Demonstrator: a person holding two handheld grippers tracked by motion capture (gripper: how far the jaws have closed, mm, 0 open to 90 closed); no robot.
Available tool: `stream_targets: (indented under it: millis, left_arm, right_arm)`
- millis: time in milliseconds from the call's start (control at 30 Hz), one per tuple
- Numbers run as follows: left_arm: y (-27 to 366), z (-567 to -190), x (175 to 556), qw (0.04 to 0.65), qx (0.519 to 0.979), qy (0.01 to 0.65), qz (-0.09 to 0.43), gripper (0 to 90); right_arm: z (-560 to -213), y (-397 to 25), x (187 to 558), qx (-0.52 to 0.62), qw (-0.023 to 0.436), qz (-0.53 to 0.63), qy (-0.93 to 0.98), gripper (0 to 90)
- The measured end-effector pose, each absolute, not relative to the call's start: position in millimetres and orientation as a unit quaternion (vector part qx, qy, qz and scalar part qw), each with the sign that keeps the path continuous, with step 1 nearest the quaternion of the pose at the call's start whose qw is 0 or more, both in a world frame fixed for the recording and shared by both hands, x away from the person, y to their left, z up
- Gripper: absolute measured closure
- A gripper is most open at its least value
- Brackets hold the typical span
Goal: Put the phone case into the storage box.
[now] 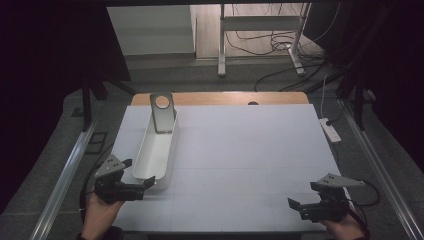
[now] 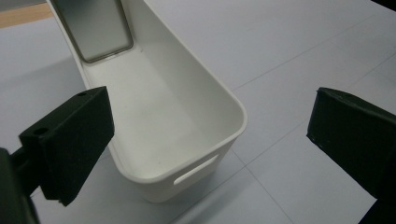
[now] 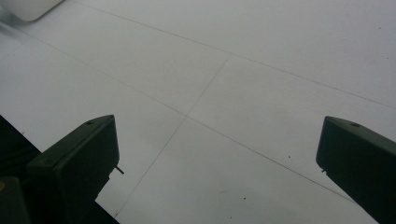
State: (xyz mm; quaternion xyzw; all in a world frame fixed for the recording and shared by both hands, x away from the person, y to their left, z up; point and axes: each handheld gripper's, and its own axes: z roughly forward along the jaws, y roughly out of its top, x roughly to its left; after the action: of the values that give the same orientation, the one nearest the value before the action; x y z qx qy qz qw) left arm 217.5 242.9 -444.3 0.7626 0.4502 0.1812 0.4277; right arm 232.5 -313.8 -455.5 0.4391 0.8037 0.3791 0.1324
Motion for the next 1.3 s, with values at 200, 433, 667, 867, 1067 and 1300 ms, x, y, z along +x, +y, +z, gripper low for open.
stream_targets:
  millis: [200, 433, 667, 867, 1067, 1300]
  left_arm:
    - [245, -446, 211, 0.422, 0.764, 0.451, 0.186, 1.5]
    - [247, -449, 204, 0.417, 0.765, 0.454, 0.188, 1.5]
    - [251, -453, 198, 0.412, 0.764, 0.458, 0.19, 1.4]
    - [253, -458, 193, 0.405, 0.766, 0.462, 0.19, 1.3]
    - [256, -463, 187, 0.4, 0.766, 0.466, 0.192, 1.1]
    - [259, -467, 182, 0.394, 0.766, 0.468, 0.196, 1.0]
  right_arm:
    - [-455, -314, 233, 0.439, 0.133, 0.379, 0.804, 0.0]
    - [-455, -314, 233, 0.439, 0.133, 0.379, 0.804, 0.0]
    - [-455, -314, 232, 0.439, 0.133, 0.379, 0.803, 0.0]
    - [-455, -314, 232, 0.439, 0.134, 0.379, 0.803, 0.0]
    - [-455, -314, 232, 0.44, 0.134, 0.379, 0.803, 0.0]
    - [-455, -314, 232, 0.44, 0.134, 0.379, 0.803, 0.0]
